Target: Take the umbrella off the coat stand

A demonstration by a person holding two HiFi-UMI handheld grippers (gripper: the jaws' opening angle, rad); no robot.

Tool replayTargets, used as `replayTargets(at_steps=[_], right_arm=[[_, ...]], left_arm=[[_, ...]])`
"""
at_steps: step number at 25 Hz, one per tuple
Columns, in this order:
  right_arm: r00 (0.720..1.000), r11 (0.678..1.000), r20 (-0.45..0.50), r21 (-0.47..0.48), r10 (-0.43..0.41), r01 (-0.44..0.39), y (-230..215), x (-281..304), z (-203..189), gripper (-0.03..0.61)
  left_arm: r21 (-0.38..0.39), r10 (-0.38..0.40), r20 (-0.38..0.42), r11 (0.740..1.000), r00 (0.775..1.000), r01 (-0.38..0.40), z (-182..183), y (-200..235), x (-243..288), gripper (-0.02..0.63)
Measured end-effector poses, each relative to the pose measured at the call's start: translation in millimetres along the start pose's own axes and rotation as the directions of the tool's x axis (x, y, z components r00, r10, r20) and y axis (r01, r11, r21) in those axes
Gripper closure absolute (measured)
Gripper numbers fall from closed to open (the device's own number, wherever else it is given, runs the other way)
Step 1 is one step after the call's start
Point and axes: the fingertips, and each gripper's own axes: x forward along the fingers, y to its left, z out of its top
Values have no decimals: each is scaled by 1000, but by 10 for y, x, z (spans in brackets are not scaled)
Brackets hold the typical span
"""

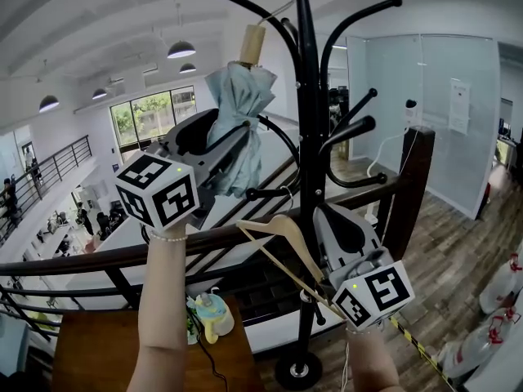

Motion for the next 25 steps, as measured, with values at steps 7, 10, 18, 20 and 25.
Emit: replayTargets(at_steps=[7, 10, 18, 20, 25], right_arm=[[1000, 1000, -3, 0, 16, -16, 47, 34, -36, 549], [1000, 1000, -1, -2, 15, -15, 34, 53, -14, 549], [999, 999, 12, -22, 35, -35, 87, 111, 106, 549], [999, 998, 18, -37, 47, -47, 135, 157, 174, 549], [995, 993, 35, -81, 89, -86, 362, 366, 420, 549]], left_arm=[[6, -3, -9, 1000, 1000, 3, -15, -16, -7, 351], [15, 7, 1, 1000, 1000, -7, 52, 13, -19, 351], [9, 28, 11, 1000, 1000, -28, 122, 81, -124, 351], [4, 38, 24, 999, 999, -38, 184, 111, -183, 351], [2, 60, 40, 998, 997, -60, 336, 234, -358, 351]])
